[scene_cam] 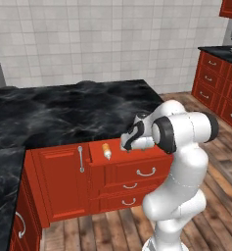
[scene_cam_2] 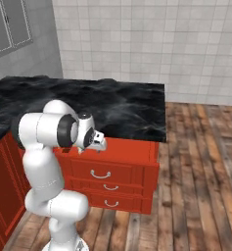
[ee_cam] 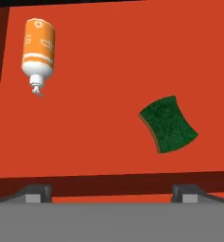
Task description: Restock the sink supplies by placing the sponge and soap dispenser on the counter and next to the sink. Make sure the soap dispenser is upright.
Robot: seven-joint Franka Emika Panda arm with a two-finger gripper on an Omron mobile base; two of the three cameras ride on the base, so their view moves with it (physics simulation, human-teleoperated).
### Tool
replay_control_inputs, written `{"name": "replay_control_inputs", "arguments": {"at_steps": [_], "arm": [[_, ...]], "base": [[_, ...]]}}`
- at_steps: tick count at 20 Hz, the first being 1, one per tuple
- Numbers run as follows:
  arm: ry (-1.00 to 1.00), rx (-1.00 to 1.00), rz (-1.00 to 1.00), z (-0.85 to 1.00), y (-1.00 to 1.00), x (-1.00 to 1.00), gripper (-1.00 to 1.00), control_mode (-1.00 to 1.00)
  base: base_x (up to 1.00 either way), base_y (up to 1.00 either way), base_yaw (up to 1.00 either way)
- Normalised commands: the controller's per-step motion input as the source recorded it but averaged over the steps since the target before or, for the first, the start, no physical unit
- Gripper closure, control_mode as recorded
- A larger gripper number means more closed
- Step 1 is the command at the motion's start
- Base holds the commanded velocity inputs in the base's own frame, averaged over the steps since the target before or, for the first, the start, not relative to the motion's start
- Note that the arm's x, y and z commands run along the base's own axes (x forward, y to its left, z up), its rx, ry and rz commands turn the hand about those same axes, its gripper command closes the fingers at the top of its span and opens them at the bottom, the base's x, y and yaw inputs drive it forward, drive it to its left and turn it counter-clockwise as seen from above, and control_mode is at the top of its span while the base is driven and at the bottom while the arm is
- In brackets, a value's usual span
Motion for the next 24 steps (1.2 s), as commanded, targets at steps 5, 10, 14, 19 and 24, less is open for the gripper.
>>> {"name": "replay_control_inputs", "arguments": {"at_steps": [5, 10, 14, 19, 24], "arm": [[0.06, 0.01, -0.04, -0.51, 0.01, 0.36, -1.00, -1.00], [0.04, 0.02, -0.03, -0.56, 0.06, 0.14, -1.00, -1.00], [0.01, 0.01, 0.00, -0.40, 0.03, -0.07, -1.00, -1.00], [0.07, 0.01, 0.00, -0.29, 0.00, -0.40, -1.00, -1.00], [0.07, 0.00, 0.00, -0.20, 0.00, -0.60, -1.00, -1.00]], "base": [[0.00, 0.00, 0.00], [0.00, 0.00, 0.00], [0.00, 0.00, 0.00], [0.00, 0.00, 0.00], [0.00, 0.00, 0.00]]}}
